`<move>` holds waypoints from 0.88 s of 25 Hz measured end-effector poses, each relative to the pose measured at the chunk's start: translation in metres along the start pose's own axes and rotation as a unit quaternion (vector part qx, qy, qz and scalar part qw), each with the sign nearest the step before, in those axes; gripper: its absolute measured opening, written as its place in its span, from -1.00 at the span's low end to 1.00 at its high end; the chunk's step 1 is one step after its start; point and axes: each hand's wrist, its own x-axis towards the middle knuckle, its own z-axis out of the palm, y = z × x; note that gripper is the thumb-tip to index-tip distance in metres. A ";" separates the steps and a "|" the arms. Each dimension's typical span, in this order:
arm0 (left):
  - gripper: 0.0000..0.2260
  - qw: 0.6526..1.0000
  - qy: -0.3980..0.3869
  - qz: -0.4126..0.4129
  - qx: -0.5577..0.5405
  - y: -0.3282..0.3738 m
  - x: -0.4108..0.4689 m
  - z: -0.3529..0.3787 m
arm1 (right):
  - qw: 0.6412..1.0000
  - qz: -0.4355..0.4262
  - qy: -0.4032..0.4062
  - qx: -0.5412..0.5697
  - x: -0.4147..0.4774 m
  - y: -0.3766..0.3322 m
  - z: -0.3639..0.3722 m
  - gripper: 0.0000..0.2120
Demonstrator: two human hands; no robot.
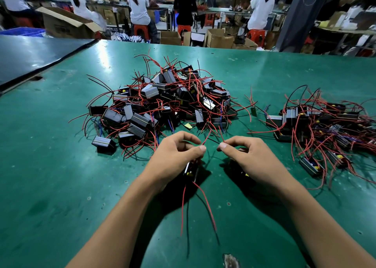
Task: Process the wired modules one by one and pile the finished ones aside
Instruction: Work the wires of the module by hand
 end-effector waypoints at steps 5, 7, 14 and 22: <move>-0.94 0.999 -0.017 0.003 0.029 0.003 -0.002 0.001 | 0.999 0.019 0.027 -0.009 0.002 0.001 -0.009 -0.81; -0.92 0.999 -0.001 0.009 0.047 0.003 -0.002 0.001 | 0.999 0.006 0.027 -0.039 0.002 0.001 -0.010 -0.79; -0.90 0.991 0.046 0.082 0.092 0.002 0.001 0.003 | 0.995 -0.072 0.031 -0.061 0.000 0.000 -0.003 -0.92; -0.82 0.995 0.021 0.074 0.061 0.004 0.002 0.009 | 0.994 -0.105 0.004 0.009 -0.003 0.000 0.006 -0.92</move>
